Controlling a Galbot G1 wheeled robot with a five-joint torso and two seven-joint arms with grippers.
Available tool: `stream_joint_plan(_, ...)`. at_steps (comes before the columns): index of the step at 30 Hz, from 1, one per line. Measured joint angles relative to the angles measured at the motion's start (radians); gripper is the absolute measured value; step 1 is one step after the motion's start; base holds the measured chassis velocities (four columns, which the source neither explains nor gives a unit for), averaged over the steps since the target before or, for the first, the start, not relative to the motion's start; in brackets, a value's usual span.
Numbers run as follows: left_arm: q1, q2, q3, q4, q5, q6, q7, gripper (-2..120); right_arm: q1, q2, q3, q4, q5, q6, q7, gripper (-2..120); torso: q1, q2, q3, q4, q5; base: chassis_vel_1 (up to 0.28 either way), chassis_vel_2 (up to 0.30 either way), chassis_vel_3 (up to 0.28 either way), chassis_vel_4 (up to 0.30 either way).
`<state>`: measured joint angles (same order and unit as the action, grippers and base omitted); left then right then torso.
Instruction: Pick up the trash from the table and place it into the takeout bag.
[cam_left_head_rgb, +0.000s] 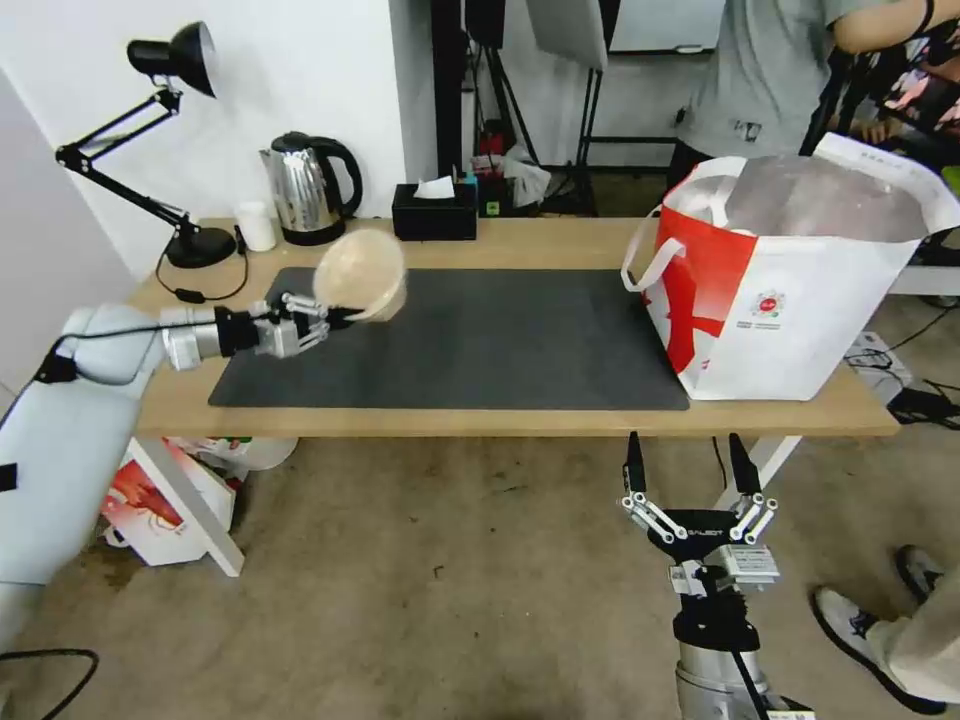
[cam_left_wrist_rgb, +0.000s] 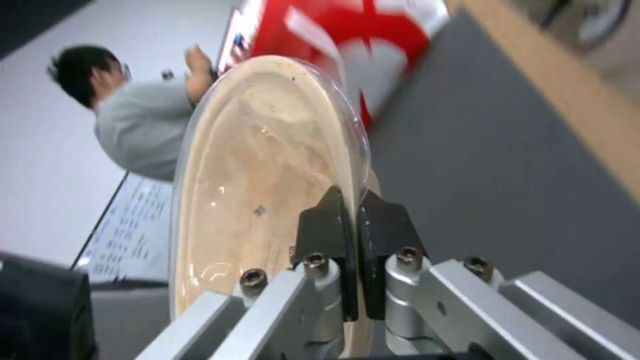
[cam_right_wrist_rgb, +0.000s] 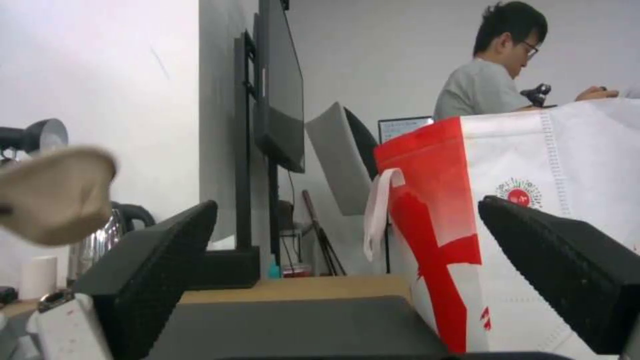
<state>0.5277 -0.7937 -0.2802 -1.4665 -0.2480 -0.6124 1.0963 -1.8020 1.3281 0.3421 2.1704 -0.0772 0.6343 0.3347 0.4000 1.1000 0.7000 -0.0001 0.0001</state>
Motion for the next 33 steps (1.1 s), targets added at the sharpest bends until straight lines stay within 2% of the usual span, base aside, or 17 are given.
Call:
stream_joint_plan(2, -0.032, 0.016, 0.047, -0.020, -0.062, 0.032, -0.001, 0, 0.000, 0.000, 0.000, 0.000, 0.000, 0.000, 0.000, 100, 0.000, 0.000, 0.000, 0.0002, 0.0000, 0.000, 0.000, 0.000, 0.000)
stream_joint_plan(7, -0.088, 0.022, 0.101, -0.026, -0.094, 0.057, -0.002, 0, 0.000, 0.000, 0.000, 0.000, 0.000, 0.000, 0.000, 100, 0.000, 0.000, 0.000, 0.0001, 0.0000, 0.000, 0.000, 0.000, 0.000)
stream_joint_plan(11, -0.191, 0.032, 0.196, -0.007, -0.159, 0.091, -0.010, 0, 0.000, 0.000, 0.000, 0.000, 0.000, 0.000, 0.000, 100, 0.000, 0.000, 0.000, 0.0004, -0.0001, 0.000, 0.000, 0.000, 0.000)
stream_joint_plan(12, -0.191, 0.032, 0.196, -0.007, -0.159, 0.091, -0.010, 0, 0.000, 0.000, 0.000, 0.000, 0.000, 0.000, 0.000, 100, 0.000, 0.000, 0.000, 0.0004, -0.0001, 0.000, 0.000, 0.000, 0.000)
stream_joint_plan(15, -0.296, 0.027, 0.286, 0.025, -0.185, 0.108, -0.014, 0, 0.000, 0.000, 0.000, 0.000, 0.000, 0.000, 0.000, 100, 0.000, 0.000, 0.000, 0.0001, 0.0000, 0.000, 0.000, 0.000, 0.000)
stream_joint_plan(16, -0.296, 0.027, 0.286, 0.025, -0.185, 0.108, -0.014, 0, 0.000, 0.000, 0.000, 0.000, 0.000, 0.000, 0.000, 100, 0.000, 0.000, 0.000, 0.0001, 0.0000, 0.000, 0.000, 0.000, 0.000)
stream_joint_plan(19, -0.397, -0.001, 0.372, 0.072, -0.191, 0.114, -0.016, 0, 0.000, 0.000, 0.000, 0.000, 0.000, 0.000, 0.000, 100, 0.000, 0.000, 0.000, -0.0001, -0.0001, 0.000, 0.000, 0.000, 0.000)
stream_joint_plan(33, -0.609, -0.124, 0.512, 0.181, -0.189, 0.125, -0.014, 0, 0.000, 0.000, 0.000, 0.000, 0.000, 0.000, 0.000, 100, 0.000, 0.000, 0.000, 0.0001, 0.0000, 0.000, 0.000, 0.000, 0.000)
